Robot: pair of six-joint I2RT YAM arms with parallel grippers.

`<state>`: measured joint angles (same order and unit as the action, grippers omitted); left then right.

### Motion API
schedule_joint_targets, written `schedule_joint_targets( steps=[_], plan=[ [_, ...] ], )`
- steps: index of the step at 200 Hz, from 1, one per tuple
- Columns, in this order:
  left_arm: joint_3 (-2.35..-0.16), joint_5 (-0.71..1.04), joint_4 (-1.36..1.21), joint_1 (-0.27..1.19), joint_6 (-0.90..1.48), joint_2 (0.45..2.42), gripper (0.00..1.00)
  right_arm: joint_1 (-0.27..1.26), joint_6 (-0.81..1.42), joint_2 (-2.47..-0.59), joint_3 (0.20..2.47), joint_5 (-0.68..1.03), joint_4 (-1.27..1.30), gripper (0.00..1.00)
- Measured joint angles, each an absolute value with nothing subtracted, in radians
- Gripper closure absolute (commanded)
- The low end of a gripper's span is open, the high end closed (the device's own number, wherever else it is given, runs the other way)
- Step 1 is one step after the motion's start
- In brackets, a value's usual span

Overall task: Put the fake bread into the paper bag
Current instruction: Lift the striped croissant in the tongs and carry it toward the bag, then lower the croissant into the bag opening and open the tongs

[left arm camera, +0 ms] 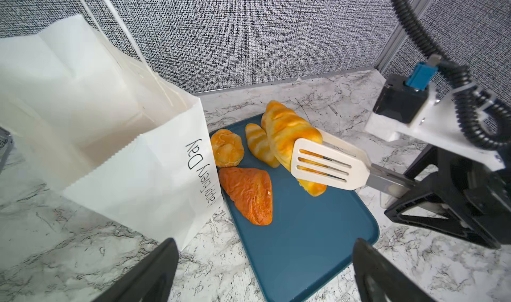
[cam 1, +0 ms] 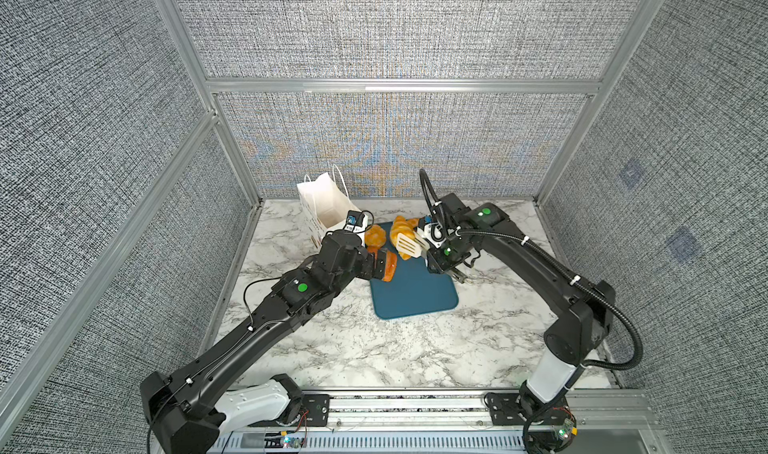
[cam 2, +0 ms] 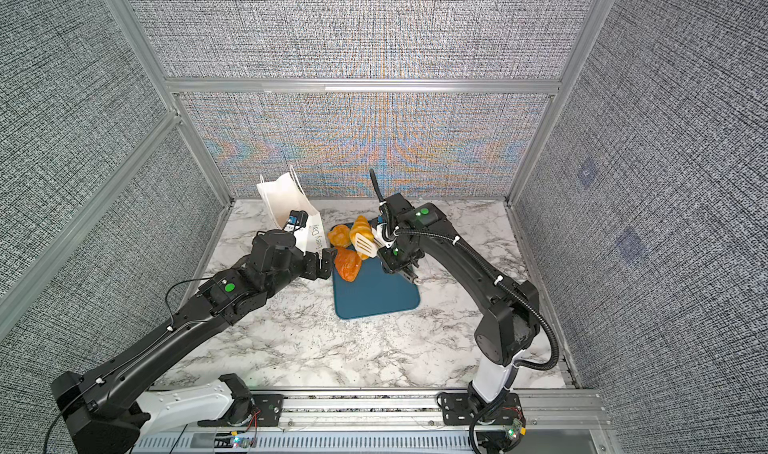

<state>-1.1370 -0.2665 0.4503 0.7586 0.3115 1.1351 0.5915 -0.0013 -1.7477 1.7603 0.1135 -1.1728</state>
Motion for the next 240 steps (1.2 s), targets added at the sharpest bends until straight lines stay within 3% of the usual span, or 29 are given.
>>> schedule_joint_targets(
  steps=[240],
  plan=[
    [-1.304,-0.128,0.617,0.522,0.225,1.051,0.01,0.704,-0.014,-1.859,2.206,0.243,-1.177,0.63]
  ],
)
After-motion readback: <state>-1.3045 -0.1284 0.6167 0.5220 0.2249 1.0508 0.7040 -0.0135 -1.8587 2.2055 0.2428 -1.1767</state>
